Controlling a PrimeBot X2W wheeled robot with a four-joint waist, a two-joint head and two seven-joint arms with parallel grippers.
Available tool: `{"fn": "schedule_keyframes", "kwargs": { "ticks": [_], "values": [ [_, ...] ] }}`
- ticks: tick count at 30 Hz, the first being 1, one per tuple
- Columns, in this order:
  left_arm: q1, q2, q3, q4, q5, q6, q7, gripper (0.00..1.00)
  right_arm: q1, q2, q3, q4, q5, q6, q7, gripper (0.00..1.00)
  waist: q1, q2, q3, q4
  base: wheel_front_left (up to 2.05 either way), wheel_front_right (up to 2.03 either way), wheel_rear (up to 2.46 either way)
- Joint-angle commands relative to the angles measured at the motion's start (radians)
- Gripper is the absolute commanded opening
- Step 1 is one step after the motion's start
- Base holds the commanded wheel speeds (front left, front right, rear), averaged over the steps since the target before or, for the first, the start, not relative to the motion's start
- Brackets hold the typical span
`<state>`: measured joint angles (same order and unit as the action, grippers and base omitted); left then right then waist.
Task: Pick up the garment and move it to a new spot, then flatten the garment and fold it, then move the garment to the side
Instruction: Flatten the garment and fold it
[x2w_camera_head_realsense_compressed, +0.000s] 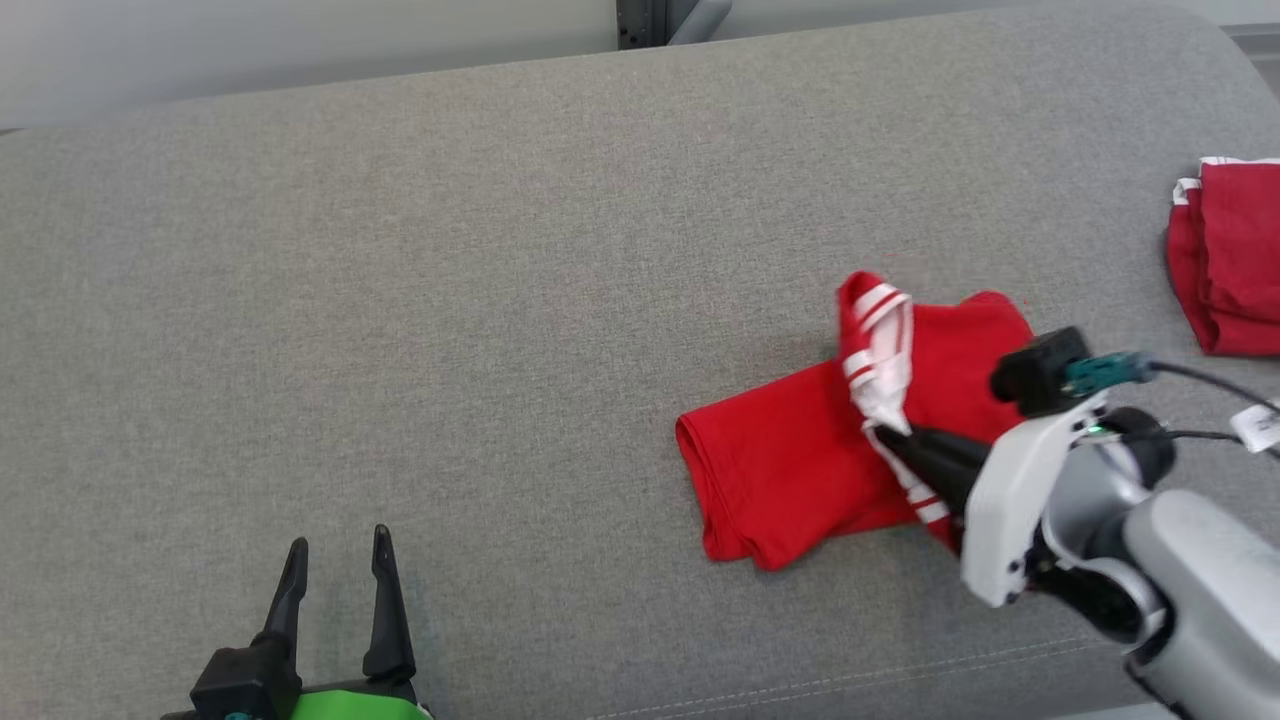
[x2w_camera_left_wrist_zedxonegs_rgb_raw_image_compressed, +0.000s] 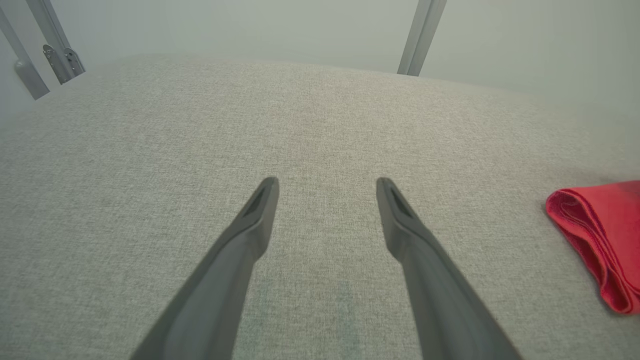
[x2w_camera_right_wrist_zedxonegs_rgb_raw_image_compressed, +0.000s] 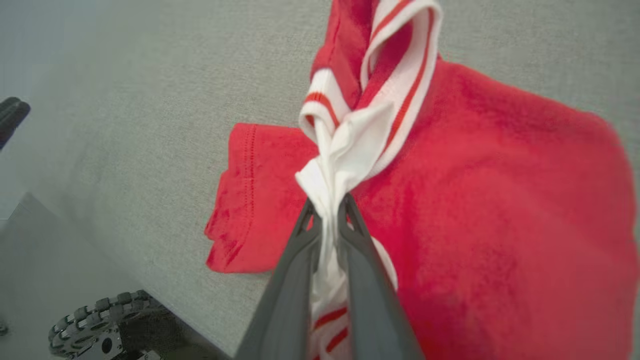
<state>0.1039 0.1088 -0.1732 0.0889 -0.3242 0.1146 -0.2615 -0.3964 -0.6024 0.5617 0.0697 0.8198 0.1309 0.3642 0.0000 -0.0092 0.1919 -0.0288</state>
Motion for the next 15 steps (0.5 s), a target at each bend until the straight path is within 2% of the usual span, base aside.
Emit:
{"fn": "schedule_keyframes", "kwargs": {
  "ticks": [1, 7, 13, 14, 15],
  "values": [
    [-0.012, -0.005, 0.005, 0.007, 0.012, -0.008, -0.004, 1.0, 0.004, 0.05, 0.034, -0.009, -0.03, -0.001, -0.007, 0.0, 0.0, 0.0092, 0.014, 0.006, 0.0, 0.0, 0.0],
    [-0.035, -0.017, 0.006, 0.027, 0.033, -0.024, -0.004, 1.0, -0.033, 0.232, 0.121, 0.092, -0.124, 0.0, -0.036, 0.0, 0.0, 0.0092, 0.031, 0.03, 0.0, 0.0, 0.0],
    [-0.038, -0.027, 0.019, 0.039, 0.045, -0.035, -0.004, 1.0, -0.062, 0.294, 0.139, 0.194, -0.208, 0.0, -0.066, 0.0, 0.0, 0.0092, 0.035, 0.05, 0.0, 0.0, 0.0],
    [-0.035, -0.028, 0.022, 0.04, 0.047, -0.035, -0.004, 1.0, -0.065, 0.302, 0.13, 0.206, -0.222, 0.0, -0.079, 0.14, 0.0, 0.0092, 0.034, 0.051, 0.0, 0.0, 0.0],
    [-0.032, -0.029, 0.025, 0.042, 0.05, -0.036, -0.004, 1.0, -0.066, 0.308, 0.127, 0.212, -0.235, 0.0, -0.091, 0.69, 0.0, 0.0092, 0.032, 0.051, 0.0, 0.0, 0.0]
  ]
}}
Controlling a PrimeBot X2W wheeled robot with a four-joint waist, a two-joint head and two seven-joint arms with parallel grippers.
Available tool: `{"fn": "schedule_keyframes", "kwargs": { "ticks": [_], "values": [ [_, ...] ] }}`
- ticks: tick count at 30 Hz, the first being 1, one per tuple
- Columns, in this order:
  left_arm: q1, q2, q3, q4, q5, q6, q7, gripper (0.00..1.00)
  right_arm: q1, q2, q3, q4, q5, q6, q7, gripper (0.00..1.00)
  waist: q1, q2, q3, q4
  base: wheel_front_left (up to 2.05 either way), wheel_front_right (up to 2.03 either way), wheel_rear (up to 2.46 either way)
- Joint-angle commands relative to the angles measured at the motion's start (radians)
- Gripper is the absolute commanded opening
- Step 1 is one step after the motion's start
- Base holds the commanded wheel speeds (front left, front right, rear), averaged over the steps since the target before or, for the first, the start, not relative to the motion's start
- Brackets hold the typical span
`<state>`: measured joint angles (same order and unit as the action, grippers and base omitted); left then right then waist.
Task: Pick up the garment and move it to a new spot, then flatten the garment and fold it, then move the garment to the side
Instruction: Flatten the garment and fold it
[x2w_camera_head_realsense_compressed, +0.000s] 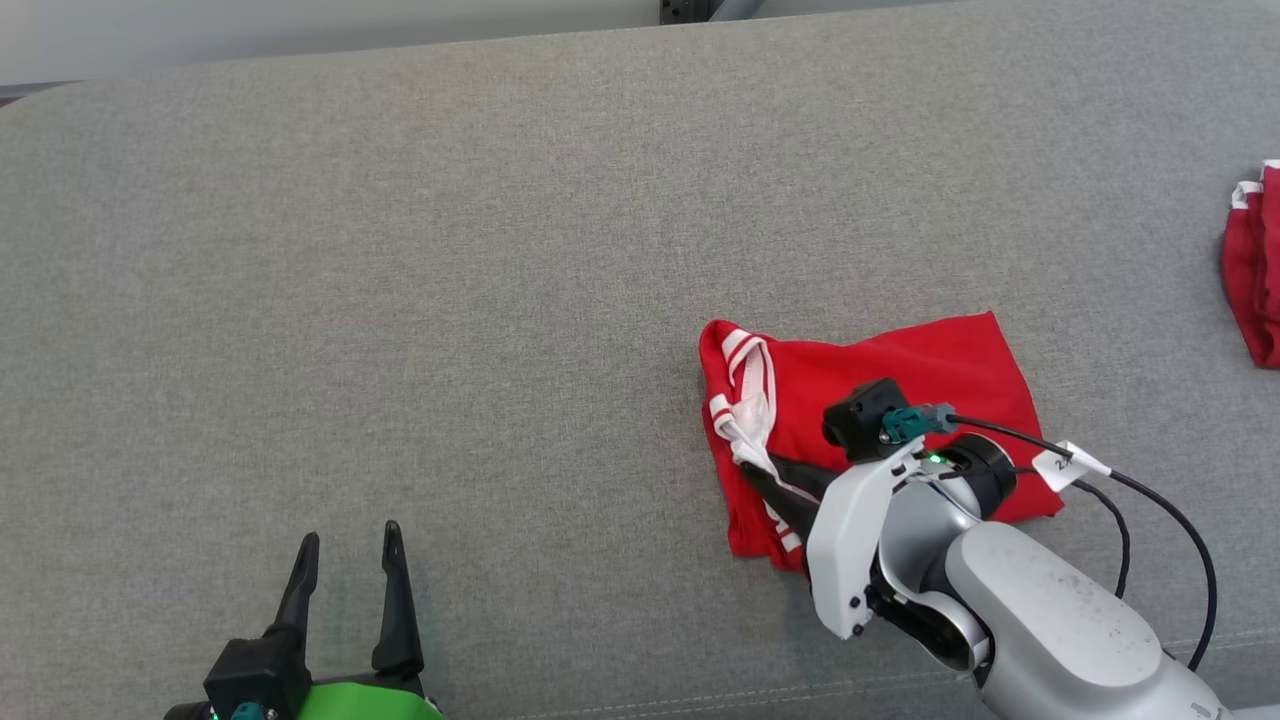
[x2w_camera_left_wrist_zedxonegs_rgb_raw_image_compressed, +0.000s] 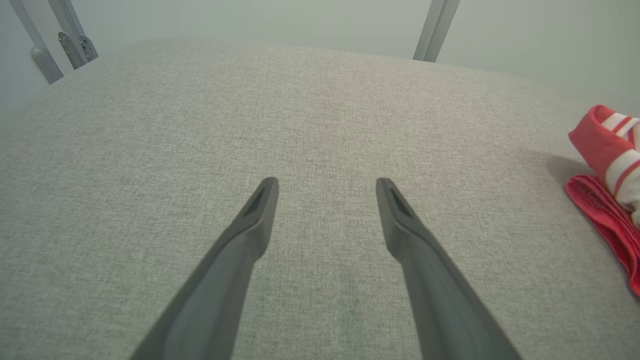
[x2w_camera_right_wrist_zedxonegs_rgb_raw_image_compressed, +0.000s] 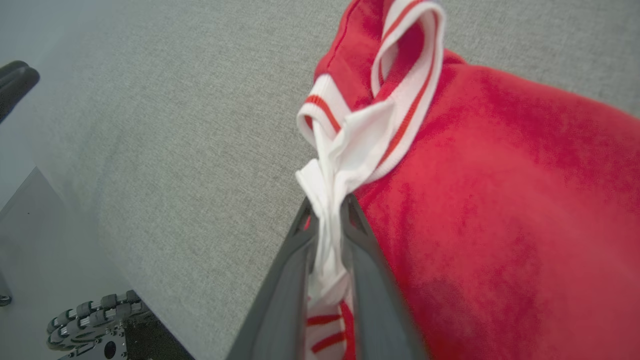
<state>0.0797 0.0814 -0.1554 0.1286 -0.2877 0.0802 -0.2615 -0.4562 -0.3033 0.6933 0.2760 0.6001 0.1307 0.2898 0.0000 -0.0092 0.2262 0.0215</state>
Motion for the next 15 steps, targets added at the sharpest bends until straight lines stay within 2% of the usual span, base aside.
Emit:
{"fn": "schedule_keyframes", "kwargs": {
  "ticks": [1, 2, 5, 8, 12, 15],
  "values": [
    [-0.007, -0.001, 0.007, 0.002, 0.013, -0.002, -0.004, 1.0, -0.006, 0.009, -0.004, 0.005, -0.015, 0.0, -0.017, 0.69, 0.0, 0.0092, -0.003, 0.0, 0.0, 0.0, 0.0],
    [-0.003, -0.003, 0.01, 0.003, 0.015, -0.004, -0.004, 1.0, -0.002, 0.013, -0.006, 0.005, -0.019, 0.0, -0.024, 1.0, 0.0, 0.0092, -0.005, 0.0, 0.0, 0.0, 0.0],
    [0.009, -0.005, 0.019, 0.005, 0.016, -0.008, -0.004, 1.0, 0.022, -0.005, -0.032, -0.034, -0.028, 0.0, -0.059, 1.0, 0.0, 0.0092, -0.013, -0.004, 0.0, 0.0, 0.0],
    [0.023, -0.005, 0.036, -0.001, 0.018, -0.008, -0.004, 1.0, 0.064, -0.037, -0.092, -0.134, -0.017, 0.0, -0.092, 1.0, 0.0, 0.0092, -0.025, -0.016, 0.0, 0.0, 0.0],
    [0.042, -0.005, 0.058, -0.01, 0.02, -0.009, -0.004, 1.0, 0.145, -0.091, -0.27, -0.272, -0.051, 0.0, -0.137, 1.0, 0.0, 0.0092, -0.038, -0.041, 0.0, 0.0, 0.0],
    [0.052, -0.007, 0.06, -0.012, 0.025, -0.013, -0.004, 1.0, 0.214, -0.086, -0.422, -0.314, -0.097, 0.0, -0.177, 1.0, 0.0, 0.0092, -0.045, -0.056, 0.0, 0.0, 0.0]
  ]
}}
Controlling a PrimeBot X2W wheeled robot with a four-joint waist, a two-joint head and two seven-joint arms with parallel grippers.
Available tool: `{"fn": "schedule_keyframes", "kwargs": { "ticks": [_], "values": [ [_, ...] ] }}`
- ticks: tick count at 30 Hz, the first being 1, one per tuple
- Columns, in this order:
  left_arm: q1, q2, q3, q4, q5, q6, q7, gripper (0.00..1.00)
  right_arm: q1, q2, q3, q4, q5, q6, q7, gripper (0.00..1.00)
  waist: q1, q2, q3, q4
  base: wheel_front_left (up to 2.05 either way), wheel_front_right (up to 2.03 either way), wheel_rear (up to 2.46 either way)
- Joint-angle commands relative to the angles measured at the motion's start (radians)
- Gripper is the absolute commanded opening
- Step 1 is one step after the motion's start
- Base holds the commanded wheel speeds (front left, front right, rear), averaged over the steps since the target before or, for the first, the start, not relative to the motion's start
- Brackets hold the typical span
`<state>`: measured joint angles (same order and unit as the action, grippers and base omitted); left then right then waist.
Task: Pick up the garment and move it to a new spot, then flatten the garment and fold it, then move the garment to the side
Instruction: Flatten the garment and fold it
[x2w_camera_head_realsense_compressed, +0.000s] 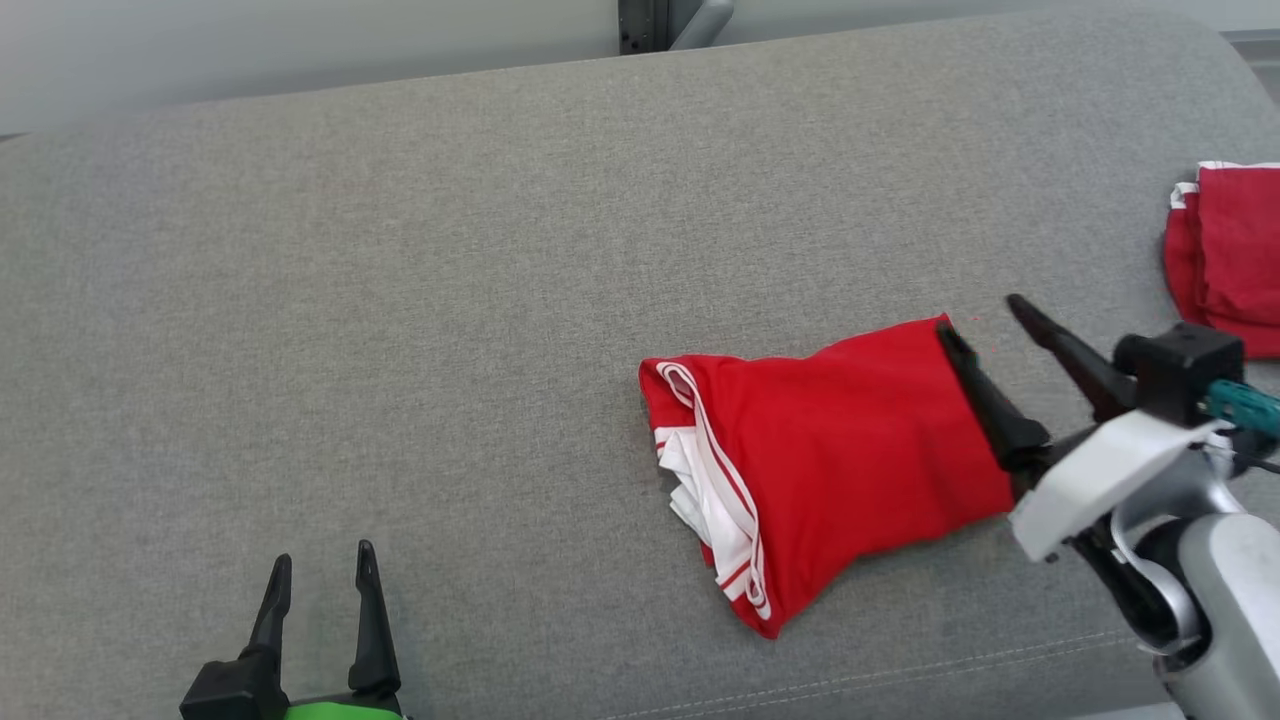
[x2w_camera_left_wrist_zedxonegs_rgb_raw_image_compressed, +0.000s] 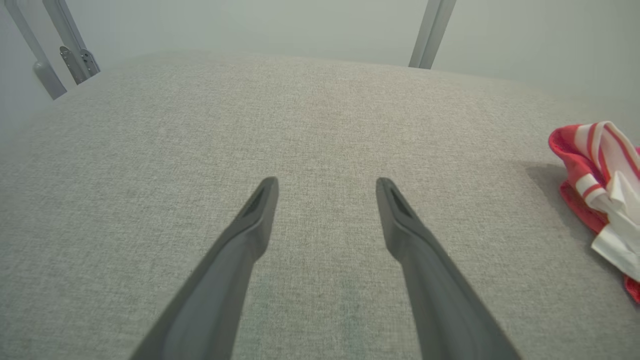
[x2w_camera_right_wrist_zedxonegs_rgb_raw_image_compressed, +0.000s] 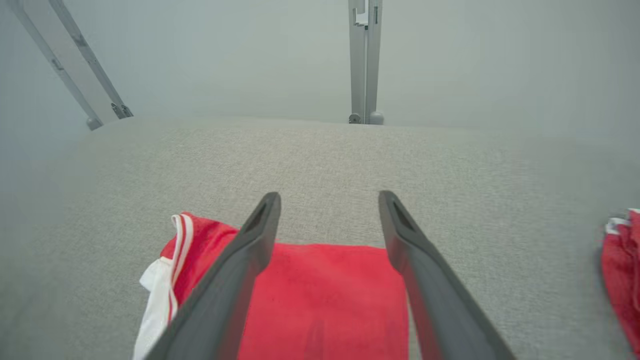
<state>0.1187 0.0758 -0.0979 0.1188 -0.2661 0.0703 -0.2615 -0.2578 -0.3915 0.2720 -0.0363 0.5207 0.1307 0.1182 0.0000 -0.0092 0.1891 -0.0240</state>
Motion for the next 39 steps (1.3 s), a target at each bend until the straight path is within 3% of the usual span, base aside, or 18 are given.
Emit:
{"fn": "schedule_keyframes", "kwargs": {
  "ticks": [1, 6, 11, 15, 17, 18, 29, 39],
  "values": [
    [0.014, -0.002, 0.0, -0.003, 0.005, -0.007, -0.004, 1.0, 0.032, -0.007, -0.043, -0.006, -0.06, 0.0, -0.026, 1.0, 0.0, 0.0092, -0.01, -0.013, 0.0, 0.0, 0.0],
    [0.009, -0.007, -0.004, -0.011, 0.015, -0.012, -0.004, 1.0, 0.12, 0.039, -0.164, 0.049, -0.225, 0.0, -0.183, 1.0, 0.0, 0.0092, -0.017, -0.015, 0.0, 0.0, 0.0],
    [0.009, -0.011, 0.007, -0.034, 0.031, -0.018, -0.004, 1.0, 0.172, 0.089, -0.197, 0.175, -0.309, -0.001, -0.332, 1.0, 0.0, 0.0092, -0.025, -0.002, 0.0, 0.0, 0.0],
    [0.014, -0.015, 0.021, -0.058, 0.043, -0.02, -0.003, 1.0, 0.145, 0.132, -0.19, 0.256, -0.343, -0.001, -0.377, 1.0, 0.0, 0.0092, -0.02, 0.001, 0.0, 0.0, 0.0],
    [0.011, -0.016, 0.024, -0.07, 0.049, -0.025, -0.003, 1.0, 0.117, 0.152, -0.164, 0.287, -0.355, -0.001, -0.383, 0.08, 0.0, 0.0092, -0.011, 0.002, 0.0, 0.0, 0.0],
    [0.006, -0.016, 0.026, -0.077, 0.053, -0.028, -0.003, 1.0, 0.101, 0.16, -0.144, 0.293, -0.36, -0.001, -0.383, 0.0, 0.0, 0.0092, -0.004, 0.003, 0.0, 0.0, 0.0],
    [-0.028, -0.023, 0.035, -0.096, 0.076, -0.043, -0.003, 1.0, -0.004, 0.257, 0.075, 0.426, -0.426, -0.001, -0.384, 0.0, 0.0, 0.0092, 0.037, 0.039, 0.0, 0.0, 0.0],
    [-0.034, -0.025, 0.03, -0.087, 0.06, -0.043, -0.003, 1.0, -0.067, 0.311, 0.212, 0.592, -0.389, -0.001, -0.384, 0.0, 0.0, 0.0092, 0.032, 0.056, 0.0, 0.0, 0.0]
  ]
}}
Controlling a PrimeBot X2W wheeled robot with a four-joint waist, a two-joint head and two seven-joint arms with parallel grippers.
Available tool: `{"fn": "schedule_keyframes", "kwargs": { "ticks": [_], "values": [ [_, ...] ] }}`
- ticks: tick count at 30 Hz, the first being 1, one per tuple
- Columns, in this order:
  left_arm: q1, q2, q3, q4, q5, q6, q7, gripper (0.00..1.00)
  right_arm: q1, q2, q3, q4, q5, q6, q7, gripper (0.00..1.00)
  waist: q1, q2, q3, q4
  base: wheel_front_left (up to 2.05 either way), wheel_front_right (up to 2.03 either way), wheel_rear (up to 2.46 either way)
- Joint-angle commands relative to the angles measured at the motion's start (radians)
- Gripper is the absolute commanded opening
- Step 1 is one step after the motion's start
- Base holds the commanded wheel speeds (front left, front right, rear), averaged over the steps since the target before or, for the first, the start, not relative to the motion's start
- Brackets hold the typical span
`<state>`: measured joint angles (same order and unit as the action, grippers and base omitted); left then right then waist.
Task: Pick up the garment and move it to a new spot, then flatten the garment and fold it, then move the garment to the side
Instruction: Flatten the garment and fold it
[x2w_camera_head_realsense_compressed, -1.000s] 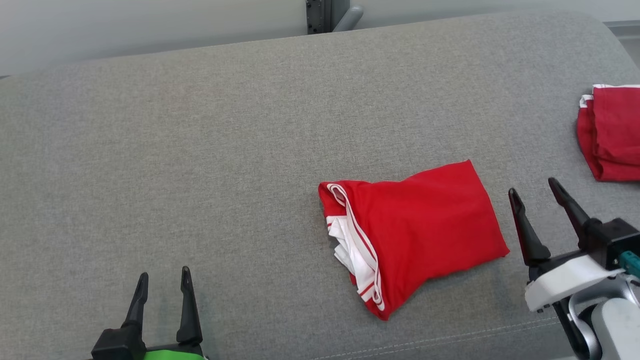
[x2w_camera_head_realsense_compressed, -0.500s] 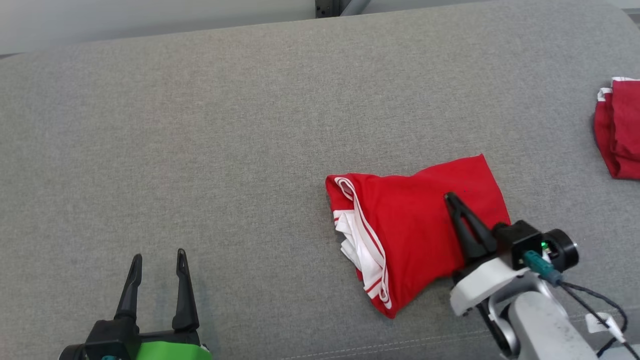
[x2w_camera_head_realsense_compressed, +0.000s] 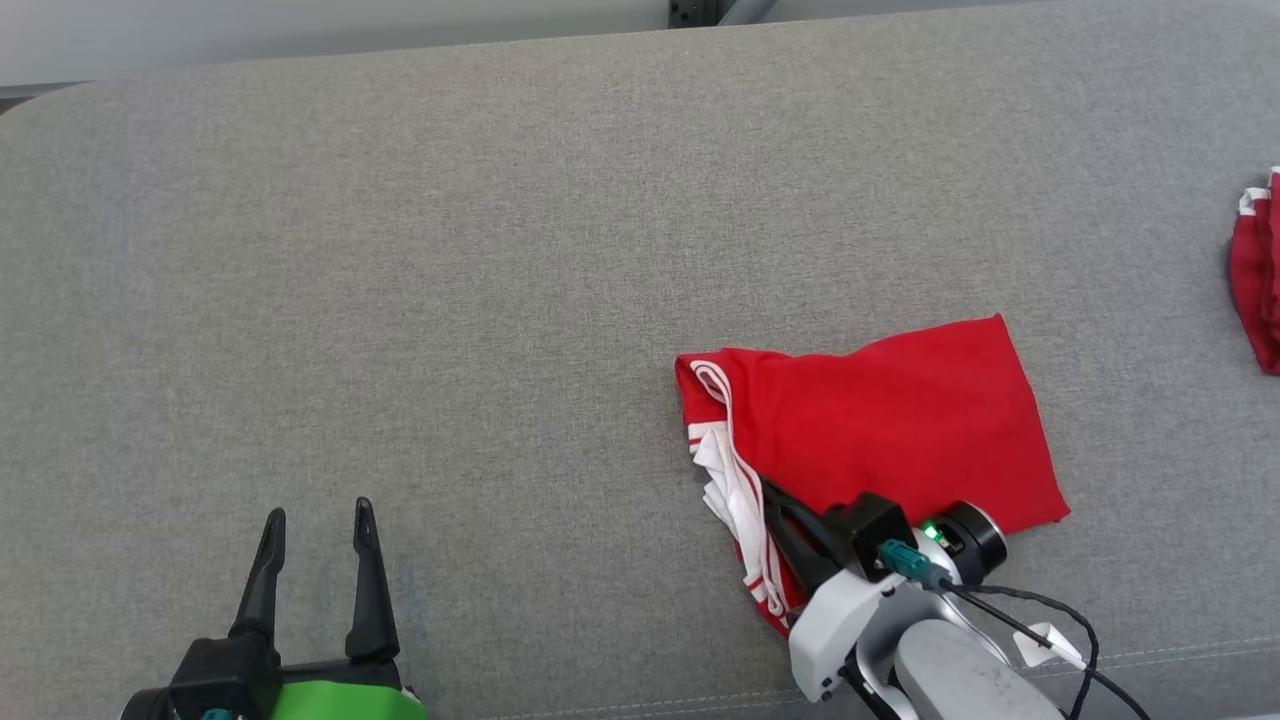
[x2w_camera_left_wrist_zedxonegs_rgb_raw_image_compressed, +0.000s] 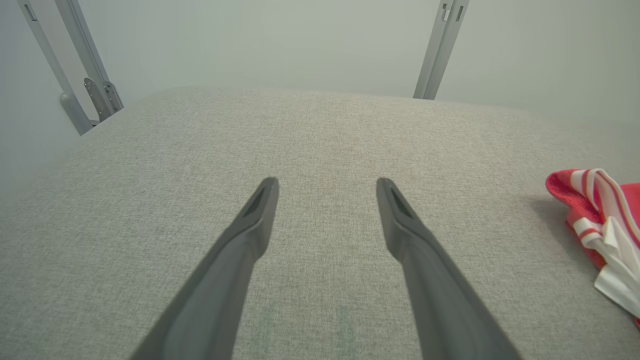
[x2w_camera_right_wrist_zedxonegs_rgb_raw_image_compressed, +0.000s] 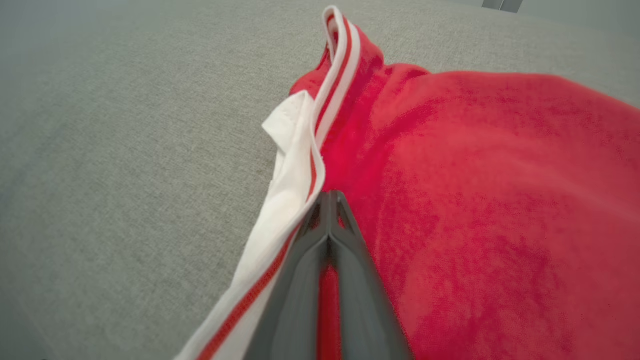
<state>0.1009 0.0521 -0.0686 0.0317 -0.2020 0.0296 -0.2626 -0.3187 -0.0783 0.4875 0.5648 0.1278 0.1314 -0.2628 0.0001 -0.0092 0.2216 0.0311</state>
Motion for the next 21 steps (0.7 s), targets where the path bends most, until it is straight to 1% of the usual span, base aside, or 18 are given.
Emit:
{"fn": "schedule_keyframes", "kwargs": {
  "ticks": [1, 5, 12, 15, 19, 20, 21],
  "values": [
    [-0.016, -0.001, -0.002, 0.0, -0.009, -0.001, -0.002, 1.0, -0.016, 0.004, 0.01, 0.013, 0.004, -0.002, -0.003, 0.0, -0.0001, 0.0092, -0.001, 0.003, 0.0, 0.0, 0.0],
    [-0.022, -0.001, -0.012, 0.002, -0.02, 0.007, -0.002, 1.0, -0.051, 0.018, 0.059, 0.072, 0.017, -0.001, -0.003, 0.0, -0.0001, 0.0092, 0.0, 0.015, 0.0, 0.0, 0.0],
    [-0.019, -0.001, -0.019, 0.005, -0.031, 0.018, -0.002, 1.0, -0.078, 0.026, 0.123, 0.102, 0.04, -0.001, -0.003, 0.0, -0.0001, 0.0092, -0.007, 0.025, 0.0, 0.0, 0.0],
    [-0.006, -0.001, -0.014, -0.002, -0.04, 0.025, -0.002, 1.0, -0.075, 0.027, 0.132, 0.067, 0.048, -0.001, -0.003, 0.0, -0.0001, 0.0092, -0.021, 0.014, 0.0, 0.0, 0.0],
    [0.023, -0.001, 0.006, -0.011, -0.044, 0.033, -0.002, 1.0, -0.029, 0.021, 0.105, -0.021, 0.045, -0.001, -0.003, 0.0, -0.0001, 0.0092, -0.055, -0.018, 0.0, 0.0, 0.0],
    [0.031, -0.001, 0.013, -0.011, -0.045, 0.033, -0.002, 1.0, -0.019, 0.013, 0.105, -0.04, 0.038, -0.001, -0.003, 0.12, -0.0001, 0.0092, -0.064, -0.027, 0.0, 0.0, 0.0],
    [0.037, -0.001, 0.022, -0.007, -0.045, 0.033, -0.002, 1.0, -0.007, 0.005, 0.103, -0.057, 0.037, -0.002, -0.003, 0.29, -0.0001, 0.0092, -0.078, -0.037, 0.0, 0.0, 0.0]
  ]
}}
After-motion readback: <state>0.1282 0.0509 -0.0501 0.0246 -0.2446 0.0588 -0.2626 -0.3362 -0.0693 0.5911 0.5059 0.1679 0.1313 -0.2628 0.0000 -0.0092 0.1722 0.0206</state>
